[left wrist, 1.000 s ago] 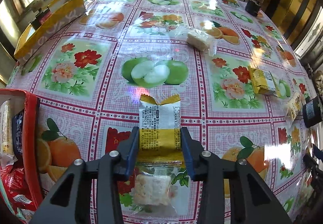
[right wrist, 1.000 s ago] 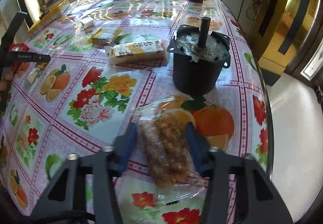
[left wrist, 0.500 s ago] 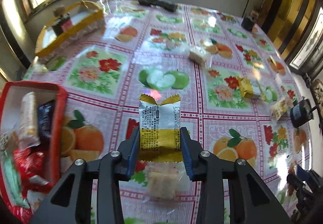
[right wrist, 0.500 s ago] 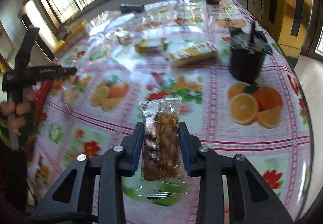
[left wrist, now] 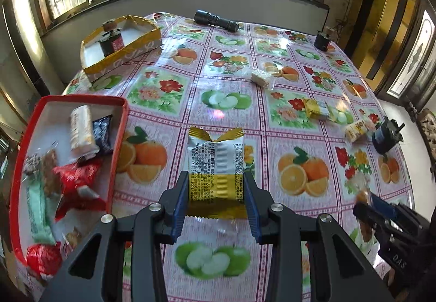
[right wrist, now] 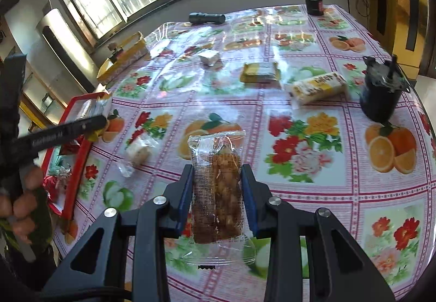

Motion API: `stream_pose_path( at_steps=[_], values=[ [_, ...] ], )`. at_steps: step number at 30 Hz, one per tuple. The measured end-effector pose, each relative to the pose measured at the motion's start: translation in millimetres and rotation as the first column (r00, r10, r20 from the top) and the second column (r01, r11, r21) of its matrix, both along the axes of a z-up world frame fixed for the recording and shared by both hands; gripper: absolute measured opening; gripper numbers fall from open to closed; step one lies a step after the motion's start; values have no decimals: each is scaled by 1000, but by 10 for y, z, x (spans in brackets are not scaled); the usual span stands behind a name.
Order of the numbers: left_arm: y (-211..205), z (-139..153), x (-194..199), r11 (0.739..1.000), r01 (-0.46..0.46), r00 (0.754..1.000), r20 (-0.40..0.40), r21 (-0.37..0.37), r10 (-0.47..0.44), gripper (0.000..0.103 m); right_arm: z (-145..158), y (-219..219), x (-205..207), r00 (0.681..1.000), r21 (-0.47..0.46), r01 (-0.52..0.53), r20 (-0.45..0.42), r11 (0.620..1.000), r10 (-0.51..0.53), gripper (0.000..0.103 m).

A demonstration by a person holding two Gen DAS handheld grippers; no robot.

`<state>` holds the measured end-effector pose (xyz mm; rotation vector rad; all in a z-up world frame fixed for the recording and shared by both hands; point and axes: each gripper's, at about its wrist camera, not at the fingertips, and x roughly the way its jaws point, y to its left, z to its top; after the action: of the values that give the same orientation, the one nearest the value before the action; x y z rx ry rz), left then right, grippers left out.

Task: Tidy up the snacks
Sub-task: 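Carry yellow cake with left gripper while right gripper carries brown pastry pack over red tray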

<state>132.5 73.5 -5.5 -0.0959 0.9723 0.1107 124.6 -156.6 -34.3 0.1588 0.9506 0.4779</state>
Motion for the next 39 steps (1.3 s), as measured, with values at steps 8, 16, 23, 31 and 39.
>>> stream_pose_path(
  at_steps=[8,16,23,31,39],
  values=[
    [49,-55,-192,1000,-10,1000,-15,-2,9,38,104,271,6,1000,24,-4,11,1000,4,36],
    [153,2,-315,999,-37,999,4,5,37,38,250,520,98,999,15,6,32,1000,-6,36],
    [243,44,-384,998,-63,998,20,7,63,38,450,560,176,995,10,69,75,998,-70,36],
    [279,56,-446,998,-67,997,25,-1,67,38,555,599,78,992,1,73,106,997,-72,36],
    [346,124,-504,996,-89,995,41,8,89,38,591,717,90,993,-3,57,102,998,-57,36]
  ],
)
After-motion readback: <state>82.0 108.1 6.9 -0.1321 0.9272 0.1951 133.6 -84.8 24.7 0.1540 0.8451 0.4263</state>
